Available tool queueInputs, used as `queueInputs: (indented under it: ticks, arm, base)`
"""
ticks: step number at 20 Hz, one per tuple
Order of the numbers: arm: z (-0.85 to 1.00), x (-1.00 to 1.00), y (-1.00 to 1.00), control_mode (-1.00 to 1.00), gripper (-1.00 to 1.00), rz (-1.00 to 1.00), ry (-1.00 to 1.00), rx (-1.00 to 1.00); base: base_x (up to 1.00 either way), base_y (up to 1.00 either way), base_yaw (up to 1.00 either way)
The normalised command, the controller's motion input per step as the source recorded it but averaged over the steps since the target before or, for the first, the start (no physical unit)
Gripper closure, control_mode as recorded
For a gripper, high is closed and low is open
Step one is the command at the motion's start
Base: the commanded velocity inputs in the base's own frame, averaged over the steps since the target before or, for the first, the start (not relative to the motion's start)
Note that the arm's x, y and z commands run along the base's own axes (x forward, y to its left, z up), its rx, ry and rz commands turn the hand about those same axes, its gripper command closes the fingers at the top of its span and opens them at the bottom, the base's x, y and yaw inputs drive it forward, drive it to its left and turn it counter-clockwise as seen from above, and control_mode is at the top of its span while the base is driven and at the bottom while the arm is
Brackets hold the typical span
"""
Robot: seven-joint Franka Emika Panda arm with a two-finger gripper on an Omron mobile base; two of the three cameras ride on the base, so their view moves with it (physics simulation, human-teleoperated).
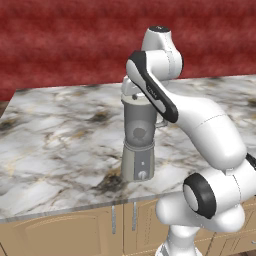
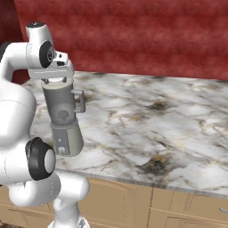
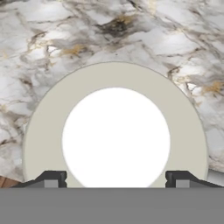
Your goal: Open the blender lid, put the tangerine in the blender, close the lid, and start the blender.
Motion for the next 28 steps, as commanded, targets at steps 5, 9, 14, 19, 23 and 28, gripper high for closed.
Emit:
queueInputs:
  ticks: [5, 9, 14, 19, 23, 28]
  arm:
    - [0.00, 0.00, 0.00, -1.00, 1.00, 0.00, 0.04, 0.00]
    - [0.00, 0.00, 0.00, -1.00, 1.00, 0.00, 0.07, 0.00]
    - [-0.01, 0.00, 0.00, -1.00, -1.00, 0.00, 0.02, 0.00]
    - [0.00, -0.02, 0.00, -1.00, -1.00, 0.00, 0.00, 0.00]
    - [0.00, -0.01, -0.01, -1.00, -1.00, 0.00, 0.00, 0.00]
    - [0.00, 0.00, 0.00, -1.00, -1.00, 0.00, 0.00, 0.00]
  base:
    - [0.00, 0.00, 0.00]
    - [0.00, 0.00, 0.00]
    - [0.00, 0.00, 0.00]
    - [0.00, 0.00, 0.00]
    - [0.00, 0.00, 0.00]
    - [0.00, 0.00, 0.00]
